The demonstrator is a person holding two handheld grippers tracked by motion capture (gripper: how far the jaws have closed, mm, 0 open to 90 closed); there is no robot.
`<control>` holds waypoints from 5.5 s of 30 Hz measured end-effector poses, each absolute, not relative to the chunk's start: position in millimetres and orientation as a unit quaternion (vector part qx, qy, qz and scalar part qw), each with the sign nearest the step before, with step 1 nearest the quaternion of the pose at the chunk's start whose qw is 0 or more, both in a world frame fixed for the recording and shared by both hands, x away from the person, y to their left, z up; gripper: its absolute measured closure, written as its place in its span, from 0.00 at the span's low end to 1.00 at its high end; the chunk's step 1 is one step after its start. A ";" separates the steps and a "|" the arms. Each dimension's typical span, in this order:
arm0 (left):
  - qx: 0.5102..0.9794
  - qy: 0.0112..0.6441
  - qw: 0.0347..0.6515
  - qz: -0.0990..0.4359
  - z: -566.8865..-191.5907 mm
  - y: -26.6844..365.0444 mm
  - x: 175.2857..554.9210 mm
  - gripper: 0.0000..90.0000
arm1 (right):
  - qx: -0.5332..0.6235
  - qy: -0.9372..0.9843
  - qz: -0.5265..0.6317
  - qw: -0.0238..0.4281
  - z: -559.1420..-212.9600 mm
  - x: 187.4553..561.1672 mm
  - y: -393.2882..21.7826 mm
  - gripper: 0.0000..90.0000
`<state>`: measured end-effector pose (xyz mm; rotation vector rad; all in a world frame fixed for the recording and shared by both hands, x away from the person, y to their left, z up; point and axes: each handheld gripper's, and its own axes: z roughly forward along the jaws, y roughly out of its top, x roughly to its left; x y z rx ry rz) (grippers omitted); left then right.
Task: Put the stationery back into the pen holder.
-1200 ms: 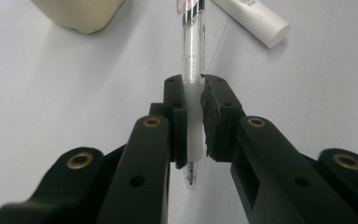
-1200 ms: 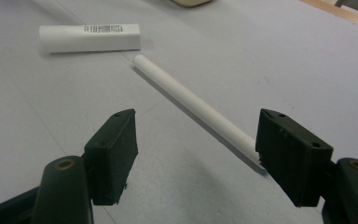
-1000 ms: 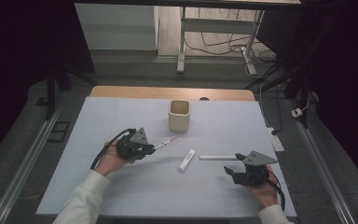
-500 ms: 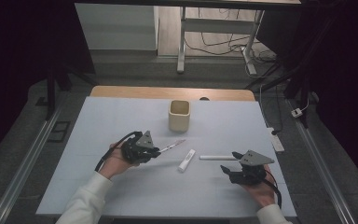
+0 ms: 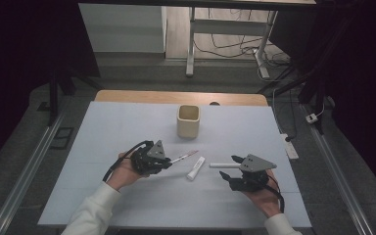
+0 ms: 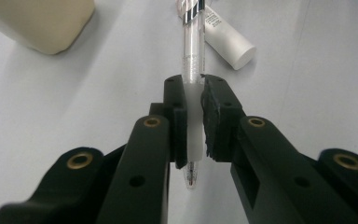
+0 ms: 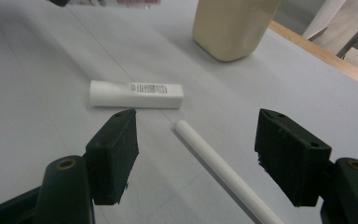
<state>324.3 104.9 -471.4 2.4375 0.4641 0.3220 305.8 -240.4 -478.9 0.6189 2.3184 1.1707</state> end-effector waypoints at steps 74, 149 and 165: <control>0.935 0.120 0.329 0.053 -474.7 70.0 321.9 0.88 | 0.023 0.925 0.260 0.276 -491.0 304.9 -134.6 0.74; 0.828 0.263 0.495 0.016 -477.3 87.7 335.2 0.76 | 0.129 0.888 0.388 0.212 -497.2 316.4 -152.9 0.88; 0.834 0.243 0.495 -0.013 -477.5 83.8 333.3 0.88 | 0.114 0.898 0.366 0.214 -501.6 316.5 -151.2 0.84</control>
